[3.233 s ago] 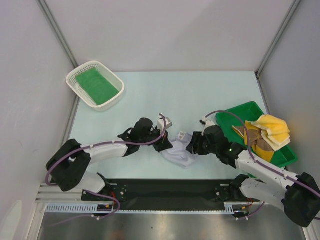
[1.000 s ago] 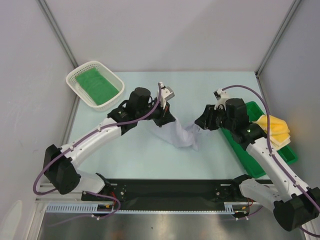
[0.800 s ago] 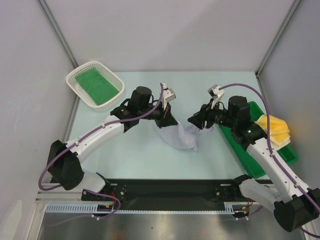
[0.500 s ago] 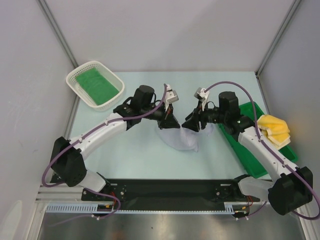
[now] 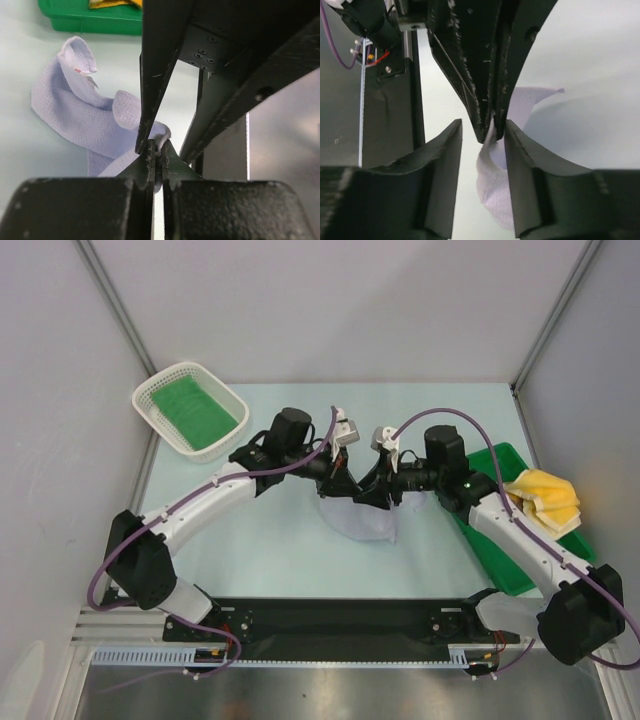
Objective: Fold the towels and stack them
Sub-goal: Flatten out the crumpled towel
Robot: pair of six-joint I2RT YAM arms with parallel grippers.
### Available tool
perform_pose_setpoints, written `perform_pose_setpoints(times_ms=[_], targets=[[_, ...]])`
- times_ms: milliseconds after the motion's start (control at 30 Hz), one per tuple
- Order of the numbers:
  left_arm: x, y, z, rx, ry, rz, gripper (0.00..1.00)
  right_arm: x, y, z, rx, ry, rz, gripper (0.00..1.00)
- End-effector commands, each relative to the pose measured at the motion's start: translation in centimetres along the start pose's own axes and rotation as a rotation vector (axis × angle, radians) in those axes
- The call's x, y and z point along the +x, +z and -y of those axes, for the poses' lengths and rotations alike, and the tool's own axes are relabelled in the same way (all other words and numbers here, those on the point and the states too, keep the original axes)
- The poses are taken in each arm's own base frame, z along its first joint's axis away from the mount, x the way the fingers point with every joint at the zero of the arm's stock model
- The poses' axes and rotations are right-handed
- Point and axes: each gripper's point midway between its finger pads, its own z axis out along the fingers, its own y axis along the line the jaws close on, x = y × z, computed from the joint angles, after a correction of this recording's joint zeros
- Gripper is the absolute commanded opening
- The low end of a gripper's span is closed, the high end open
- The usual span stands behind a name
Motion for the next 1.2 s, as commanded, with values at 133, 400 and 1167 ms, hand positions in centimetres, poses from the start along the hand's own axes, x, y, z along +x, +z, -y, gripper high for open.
perform_pose_setpoints(times_ms=[133,400,1167], targets=[[-2.7,-0.3,0.8,0.047,0.070,0.055,0.00,0.6,0.9,0.0,-0.030,0.002,-0.009,0.35],[-2.7,-0.2,1.1,0.125,0.044,0.037,0.00,2.0,0.7,-0.7,-0.039,0.030,-0.068,0.57],[-1.6,-7.9,-16.7,-0.617,-0.399,0.140,0.54,8.3,-2.4,8.9,0.347,0.531,-0.210,0.00]])
